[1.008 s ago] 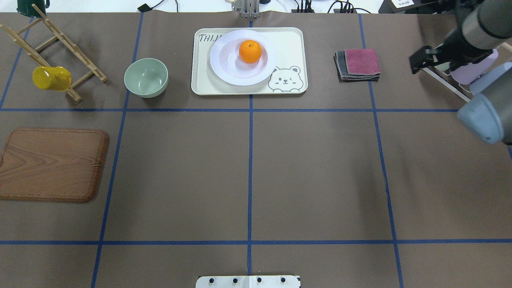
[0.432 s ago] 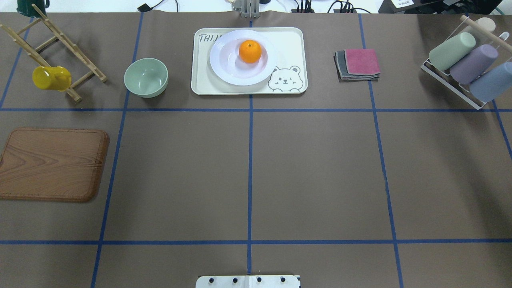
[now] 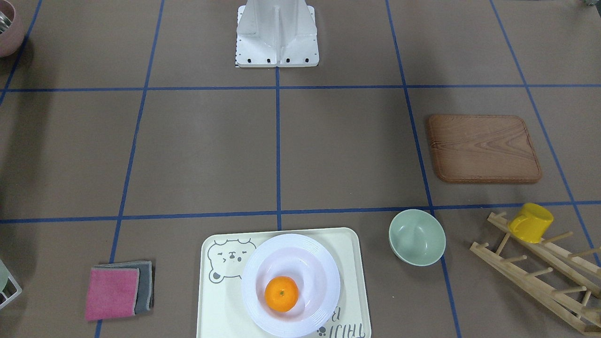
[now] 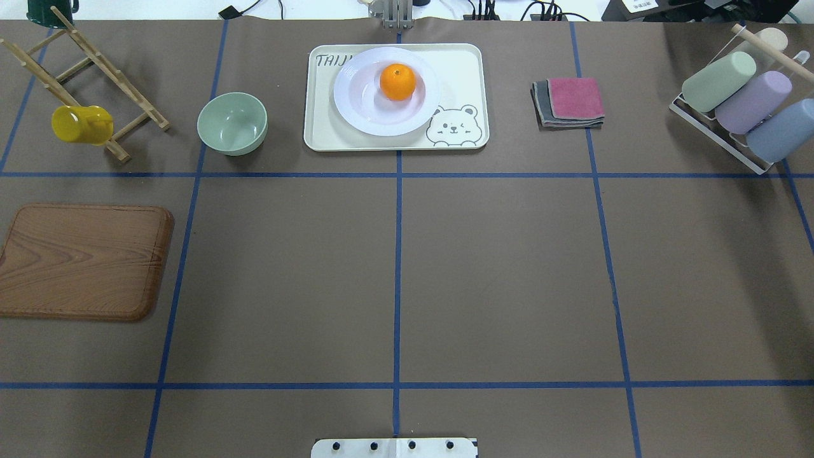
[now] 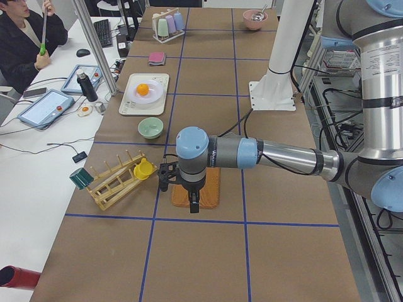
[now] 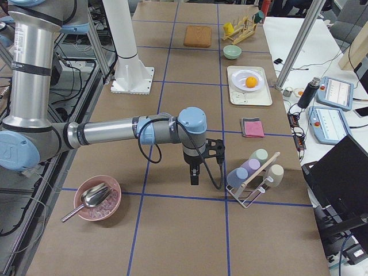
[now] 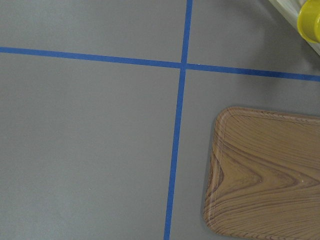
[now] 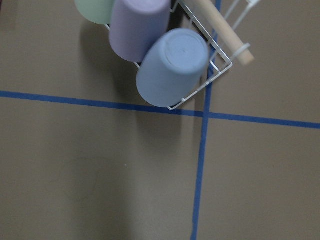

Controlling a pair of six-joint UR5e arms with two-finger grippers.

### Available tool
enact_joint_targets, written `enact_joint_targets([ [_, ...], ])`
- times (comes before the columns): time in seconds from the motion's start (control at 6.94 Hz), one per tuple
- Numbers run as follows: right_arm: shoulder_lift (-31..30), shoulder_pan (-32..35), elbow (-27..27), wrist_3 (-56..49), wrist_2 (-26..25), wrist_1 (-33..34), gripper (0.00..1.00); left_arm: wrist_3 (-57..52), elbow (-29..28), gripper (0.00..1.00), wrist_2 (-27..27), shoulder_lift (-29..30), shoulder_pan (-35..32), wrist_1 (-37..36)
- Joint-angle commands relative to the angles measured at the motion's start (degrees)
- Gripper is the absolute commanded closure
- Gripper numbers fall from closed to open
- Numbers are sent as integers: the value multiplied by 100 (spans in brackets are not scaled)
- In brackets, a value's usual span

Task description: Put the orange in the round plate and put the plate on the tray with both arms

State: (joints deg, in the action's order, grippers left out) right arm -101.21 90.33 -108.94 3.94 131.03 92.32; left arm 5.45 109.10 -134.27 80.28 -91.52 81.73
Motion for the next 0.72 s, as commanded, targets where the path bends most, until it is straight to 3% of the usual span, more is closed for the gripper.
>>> enact_joint_targets([
  [0.0,-30,38,4,-7,28,5,0,-9,6,1,6,-48,3,10],
  [0.58,-48,38,21,-7,63,-4,0,0,-3,1,6,-57,3,-8],
])
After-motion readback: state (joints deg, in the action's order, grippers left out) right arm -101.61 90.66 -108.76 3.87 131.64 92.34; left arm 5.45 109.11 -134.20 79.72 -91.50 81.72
